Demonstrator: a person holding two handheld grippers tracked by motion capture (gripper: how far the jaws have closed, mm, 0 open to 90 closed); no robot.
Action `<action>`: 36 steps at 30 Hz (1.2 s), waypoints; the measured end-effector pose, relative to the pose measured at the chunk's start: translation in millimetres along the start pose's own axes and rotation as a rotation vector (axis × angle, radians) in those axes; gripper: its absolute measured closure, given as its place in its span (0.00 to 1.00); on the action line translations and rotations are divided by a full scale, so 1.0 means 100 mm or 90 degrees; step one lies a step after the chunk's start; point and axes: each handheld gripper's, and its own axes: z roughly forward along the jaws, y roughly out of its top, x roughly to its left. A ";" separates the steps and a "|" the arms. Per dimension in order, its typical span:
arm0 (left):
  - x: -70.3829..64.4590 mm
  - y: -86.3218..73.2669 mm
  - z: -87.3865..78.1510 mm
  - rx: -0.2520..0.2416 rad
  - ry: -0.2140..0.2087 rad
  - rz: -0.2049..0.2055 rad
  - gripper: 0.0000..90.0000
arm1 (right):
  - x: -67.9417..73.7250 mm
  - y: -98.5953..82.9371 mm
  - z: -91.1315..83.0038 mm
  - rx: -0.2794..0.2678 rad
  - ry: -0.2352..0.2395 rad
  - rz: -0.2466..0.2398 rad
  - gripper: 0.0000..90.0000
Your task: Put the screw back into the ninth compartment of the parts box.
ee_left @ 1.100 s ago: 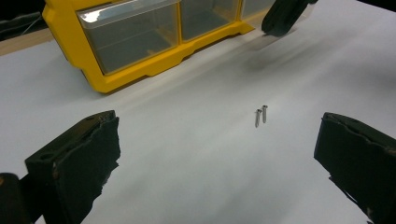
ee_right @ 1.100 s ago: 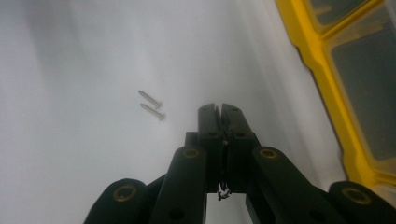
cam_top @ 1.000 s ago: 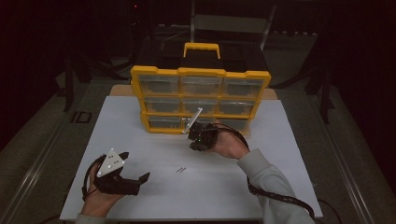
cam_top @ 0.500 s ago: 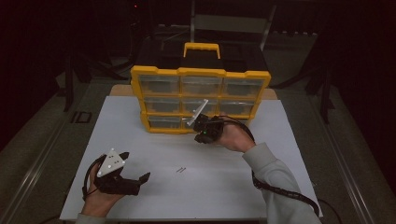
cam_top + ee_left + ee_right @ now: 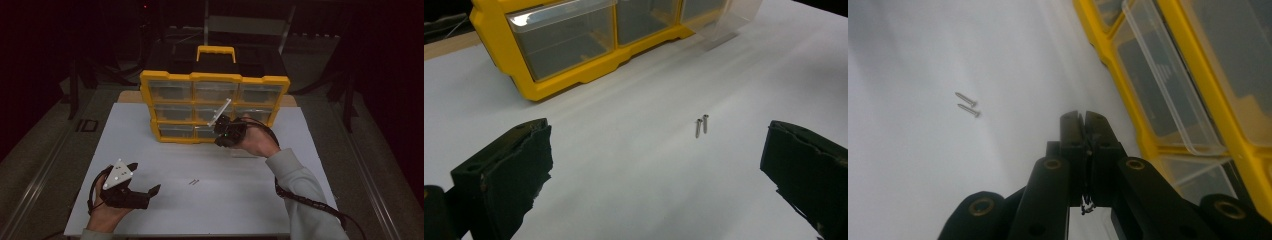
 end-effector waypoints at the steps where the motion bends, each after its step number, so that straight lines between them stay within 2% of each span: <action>1: 0.00 0.00 0.00 0.000 0.000 0.000 0.01 | -0.01 0.00 -0.01 0.000 -0.001 0.001 0.97; 24: 0.00 0.01 -0.02 -0.006 0.001 0.000 0.01 | -0.23 -0.15 -0.23 0.003 -0.036 0.035 0.97; 36: -0.01 0.02 -0.03 -0.007 0.000 0.000 0.01 | -0.33 -0.27 -0.28 0.014 -0.049 0.056 0.97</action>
